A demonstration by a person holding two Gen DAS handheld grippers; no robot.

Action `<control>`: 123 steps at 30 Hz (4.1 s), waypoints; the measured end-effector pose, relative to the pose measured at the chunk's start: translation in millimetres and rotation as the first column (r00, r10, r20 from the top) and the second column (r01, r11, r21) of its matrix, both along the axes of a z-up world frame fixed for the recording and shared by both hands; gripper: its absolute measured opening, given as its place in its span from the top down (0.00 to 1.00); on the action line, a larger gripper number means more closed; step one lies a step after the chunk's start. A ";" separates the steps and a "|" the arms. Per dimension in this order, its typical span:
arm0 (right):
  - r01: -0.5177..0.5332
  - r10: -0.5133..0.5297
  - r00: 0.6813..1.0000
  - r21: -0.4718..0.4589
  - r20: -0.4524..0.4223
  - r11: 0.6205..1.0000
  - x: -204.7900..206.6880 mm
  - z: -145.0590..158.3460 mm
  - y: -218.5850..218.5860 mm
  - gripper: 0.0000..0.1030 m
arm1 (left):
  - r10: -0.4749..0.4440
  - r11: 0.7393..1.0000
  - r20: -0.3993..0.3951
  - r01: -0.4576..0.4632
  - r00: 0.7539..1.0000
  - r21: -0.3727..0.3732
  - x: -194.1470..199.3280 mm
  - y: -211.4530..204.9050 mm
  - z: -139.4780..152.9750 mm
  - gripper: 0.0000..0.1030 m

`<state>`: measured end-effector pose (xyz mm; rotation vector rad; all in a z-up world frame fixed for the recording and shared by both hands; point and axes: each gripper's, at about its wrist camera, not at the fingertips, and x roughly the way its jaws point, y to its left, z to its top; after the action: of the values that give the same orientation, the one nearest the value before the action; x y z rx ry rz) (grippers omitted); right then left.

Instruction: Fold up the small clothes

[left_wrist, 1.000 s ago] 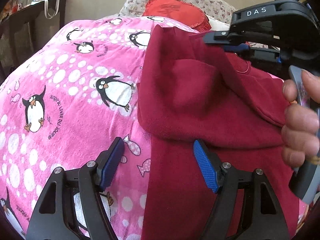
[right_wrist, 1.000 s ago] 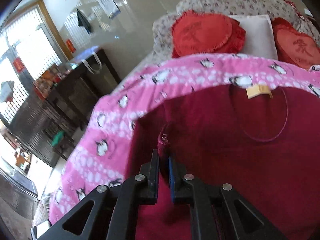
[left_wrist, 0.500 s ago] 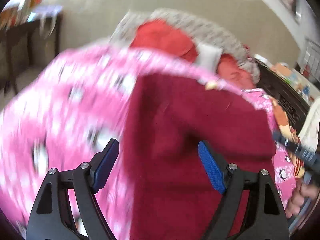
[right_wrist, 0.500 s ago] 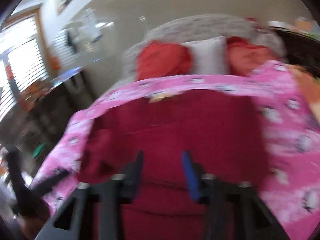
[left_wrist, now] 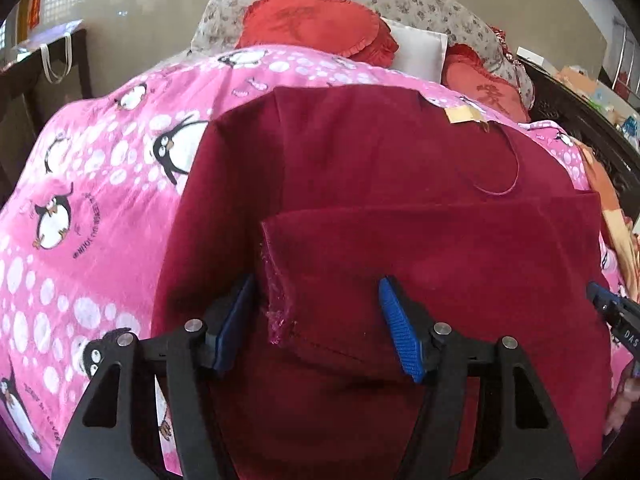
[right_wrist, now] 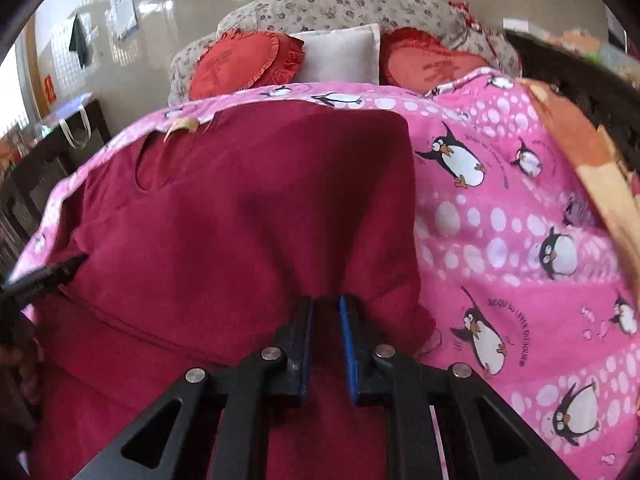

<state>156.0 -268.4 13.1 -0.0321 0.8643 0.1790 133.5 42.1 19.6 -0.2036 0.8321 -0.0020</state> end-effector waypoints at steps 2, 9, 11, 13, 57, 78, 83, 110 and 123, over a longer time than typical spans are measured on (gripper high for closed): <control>-0.001 0.000 1.000 -0.044 -0.020 0.999 2.9 2.2 6.1 0.88 | 0.005 1.000 0.000 -0.005 1.000 0.001 0.8 0.5 0.2 0.37; 0.056 -0.053 0.991 -0.027 0.119 0.998 18.2 83.9 -3.4 0.82 | 0.016 0.999 0.003 -0.016 1.000 0.040 1.4 -5.1 -1.4 0.37; 0.079 -0.084 0.990 0.045 0.111 0.996 36.5 94.5 -4.8 0.69 | 0.017 0.999 0.005 -0.018 1.000 0.038 0.0 -5.8 -1.8 0.37; 0.082 -0.086 0.995 0.061 0.055 0.995 59.2 84.3 -0.6 0.61 | 0.021 0.999 0.005 -0.021 1.000 0.038 0.1 -6.1 -2.5 0.37; -0.010 0.001 0.999 0.183 0.049 0.983 -258.1 44.5 -61.7 0.43 | -0.473 0.784 -0.085 0.376 0.877 -0.493 -241.4 42.0 -5.5 0.11; 0.049 -0.006 0.994 0.378 -0.113 0.924 -307.1 -8.1 -89.2 0.43 | -0.536 0.806 -0.099 0.474 0.838 -0.354 -264.0 -19.2 7.8 0.36; 0.005 0.064 0.991 0.524 -0.114 0.852 -306.1 -13.6 -90.4 0.56 | -0.475 0.836 -0.131 0.399 0.870 -0.377 -260.2 9.8 -4.4 0.79; -0.231 0.235 0.969 0.626 0.079 0.745 -355.9 92.3 -90.2 0.92 | -0.471 0.739 0.076 0.440 0.879 -0.511 -297.7 69.3 53.0 0.96; -0.135 0.036 0.984 0.594 0.175 0.793 -204.6 116.0 -78.1 0.92 | -0.223 0.751 0.167 0.278 0.960 -0.599 -145.7 77.6 80.2 0.96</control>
<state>-48.6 -346.5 129.1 0.5152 0.6164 0.5299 -12.2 119.7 99.8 -0.7096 0.7445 -0.5480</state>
